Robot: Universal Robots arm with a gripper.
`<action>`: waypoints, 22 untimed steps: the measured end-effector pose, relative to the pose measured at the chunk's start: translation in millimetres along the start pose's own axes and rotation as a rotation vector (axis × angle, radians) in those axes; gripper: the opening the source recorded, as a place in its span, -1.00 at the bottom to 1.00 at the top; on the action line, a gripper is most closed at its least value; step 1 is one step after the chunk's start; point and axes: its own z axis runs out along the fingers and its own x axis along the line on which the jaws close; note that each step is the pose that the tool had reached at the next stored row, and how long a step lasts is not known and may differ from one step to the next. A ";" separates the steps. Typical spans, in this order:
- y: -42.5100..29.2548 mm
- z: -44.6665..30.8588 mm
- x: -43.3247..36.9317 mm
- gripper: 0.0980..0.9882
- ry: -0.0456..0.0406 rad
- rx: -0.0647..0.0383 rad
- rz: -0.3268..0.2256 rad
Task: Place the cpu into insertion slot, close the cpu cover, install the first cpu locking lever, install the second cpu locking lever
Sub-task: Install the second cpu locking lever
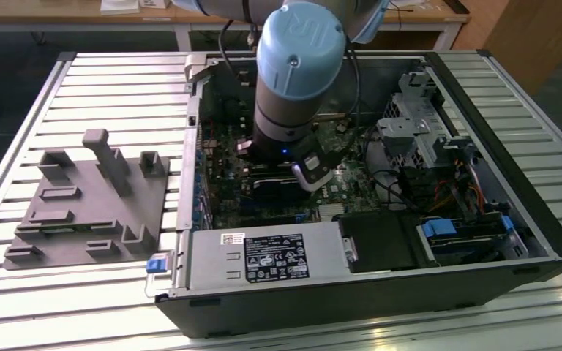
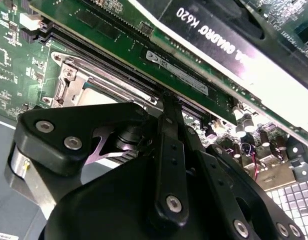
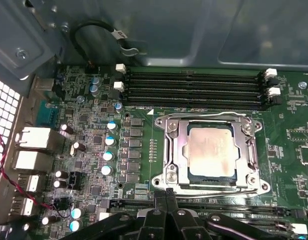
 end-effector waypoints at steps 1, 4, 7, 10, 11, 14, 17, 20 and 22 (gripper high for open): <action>-0.2 0.8 0.0 -0.98 -0.0001 -0.001 0.000; -0.9 2.6 0.1 -0.98 -0.0003 -0.006 0.000; -1.2 3.6 0.3 -0.98 -0.0004 -0.010 0.000; -1.3 4.1 1.6 -0.98 -0.0006 -0.016 0.001; -1.3 4.2 2.1 -0.98 -0.0006 -0.019 0.000; -1.3 4.8 2.8 -0.98 -0.0008 -0.028 0.000; -1.1 5.7 2.9 -0.98 -0.0007 -0.033 0.000; -0.5 7.0 3.2 -0.98 -0.0008 -0.037 0.000; 0.7 8.2 3.6 -0.98 -0.0010 -0.039 0.000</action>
